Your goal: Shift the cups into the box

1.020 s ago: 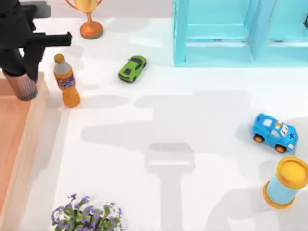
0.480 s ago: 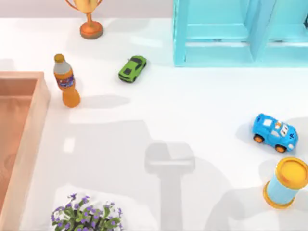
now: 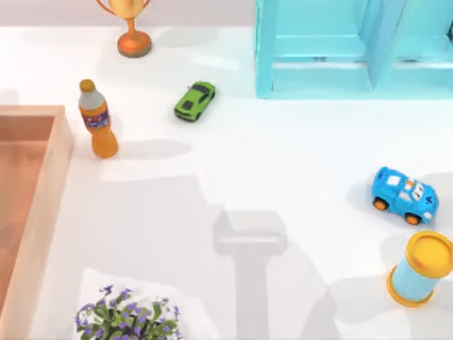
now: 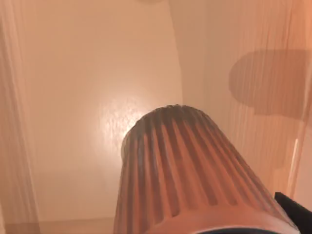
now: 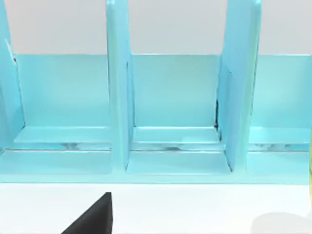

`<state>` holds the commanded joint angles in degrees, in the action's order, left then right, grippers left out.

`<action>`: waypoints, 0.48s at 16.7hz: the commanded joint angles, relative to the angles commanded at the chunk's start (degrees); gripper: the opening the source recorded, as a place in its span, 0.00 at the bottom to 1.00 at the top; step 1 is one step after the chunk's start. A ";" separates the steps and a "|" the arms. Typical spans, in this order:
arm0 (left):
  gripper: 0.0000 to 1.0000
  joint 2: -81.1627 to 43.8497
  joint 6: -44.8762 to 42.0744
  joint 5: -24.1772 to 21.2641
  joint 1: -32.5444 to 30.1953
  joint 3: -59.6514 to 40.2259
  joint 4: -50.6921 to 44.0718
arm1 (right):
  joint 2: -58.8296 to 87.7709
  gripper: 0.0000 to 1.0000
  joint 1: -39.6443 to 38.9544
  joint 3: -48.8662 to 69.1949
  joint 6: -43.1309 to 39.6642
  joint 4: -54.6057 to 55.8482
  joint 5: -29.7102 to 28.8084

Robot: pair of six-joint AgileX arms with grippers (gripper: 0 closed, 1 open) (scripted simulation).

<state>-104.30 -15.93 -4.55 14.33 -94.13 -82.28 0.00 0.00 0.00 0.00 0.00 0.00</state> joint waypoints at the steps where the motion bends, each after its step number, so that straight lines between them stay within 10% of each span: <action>1: 0.00 0.09 -0.05 -0.01 0.14 2.09 2.03 | 0.00 1.00 0.00 0.00 0.00 0.00 0.00; 8: 0.00 0.09 -0.50 0.01 0.65 10.88 10.49 | 0.00 1.00 0.00 0.00 0.00 0.00 0.00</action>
<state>-104.21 -16.42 -4.55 14.99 -83.25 -71.79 0.00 0.00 0.00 0.00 0.00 0.00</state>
